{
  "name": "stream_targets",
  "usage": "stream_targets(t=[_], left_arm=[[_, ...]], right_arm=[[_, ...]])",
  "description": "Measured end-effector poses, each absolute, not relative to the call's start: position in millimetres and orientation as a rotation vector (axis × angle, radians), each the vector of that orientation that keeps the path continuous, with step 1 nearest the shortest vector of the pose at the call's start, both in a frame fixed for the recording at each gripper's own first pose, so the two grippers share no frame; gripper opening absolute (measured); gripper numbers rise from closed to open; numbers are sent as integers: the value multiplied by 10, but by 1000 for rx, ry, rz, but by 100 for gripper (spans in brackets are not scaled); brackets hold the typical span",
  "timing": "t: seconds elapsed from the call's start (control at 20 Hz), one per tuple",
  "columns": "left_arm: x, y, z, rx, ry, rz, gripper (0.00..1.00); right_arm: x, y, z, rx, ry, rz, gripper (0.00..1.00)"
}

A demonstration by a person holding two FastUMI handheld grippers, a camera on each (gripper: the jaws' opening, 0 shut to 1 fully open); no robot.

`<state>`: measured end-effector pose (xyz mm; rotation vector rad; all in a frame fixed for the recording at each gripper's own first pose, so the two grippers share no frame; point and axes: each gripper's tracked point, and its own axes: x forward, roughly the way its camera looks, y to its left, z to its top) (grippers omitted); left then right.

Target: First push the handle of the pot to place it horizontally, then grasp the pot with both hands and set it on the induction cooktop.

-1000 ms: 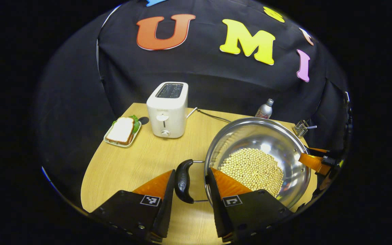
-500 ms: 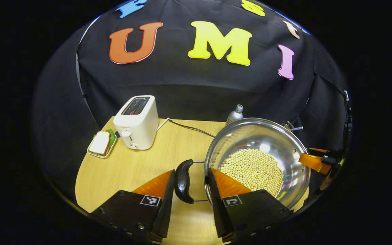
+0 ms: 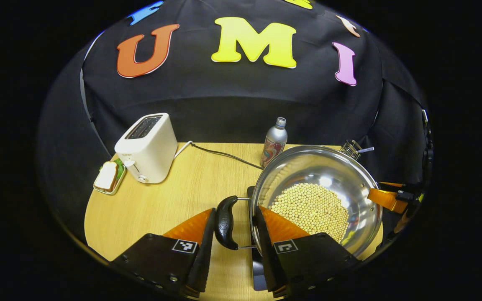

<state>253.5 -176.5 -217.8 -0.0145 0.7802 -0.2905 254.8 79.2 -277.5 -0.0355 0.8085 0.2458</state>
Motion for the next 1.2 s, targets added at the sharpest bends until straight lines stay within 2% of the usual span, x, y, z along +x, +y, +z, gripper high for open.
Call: stream_targets(t=[0.05, 0.15, 0.55, 0.6, 0.65, 0.75, 0.85, 0.9, 0.95, 1.05, 1.1, 1.15, 1.2], left_arm=[[2541, -1792, -2236, -17, 786, -292, 51], [2571, -1862, -2342, -13, 787, -294, 51], [2644, -2018, -2692, -23, 801, -303, 51], [2634, -2013, -2733, -21, 809, -304, 41], [2641, -2013, -2719, -43, 800, -314, 51], [2641, -2026, -2736, -68, 788, -323, 51], [2644, -2034, -2732, -71, 778, -331, 55], [2659, -2012, -2723, -62, 764, -329, 66], [2654, -2022, -2702, -67, 755, -334, 60], [2626, -2004, -2634, -71, 735, -331, 60], [2607, -1963, -2603, -62, 724, -323, 66], [2579, -1908, -2594, -47, 720, -306, 84], [2557, -1858, -2575, -33, 717, -291, 87]], right_arm=[[2580, 755, -2827, -32, 810, 243, 48], [2615, 703, -2926, -28, 818, 240, 51], [2656, 587, -3312, 16, 872, 219, 48], [2641, 581, -3313, 21, 877, 222, 48], [2665, 578, -3326, 17, 864, 217, 49], [2641, 556, -3335, 9, 859, 216, 54], [2647, 559, -3332, -1, 840, 222, 58], [2655, 552, -3345, -7, 831, 220, 61], [2662, 538, -3349, -9, 822, 216, 66], [2672, 502, -3337, -21, 795, 202, 70], [2678, 461, -3335, -29, 781, 191, 72], [2655, 453, -3325, -22, 774, 188, 83], [2627, 451, -3321, -8, 771, 186, 83]])
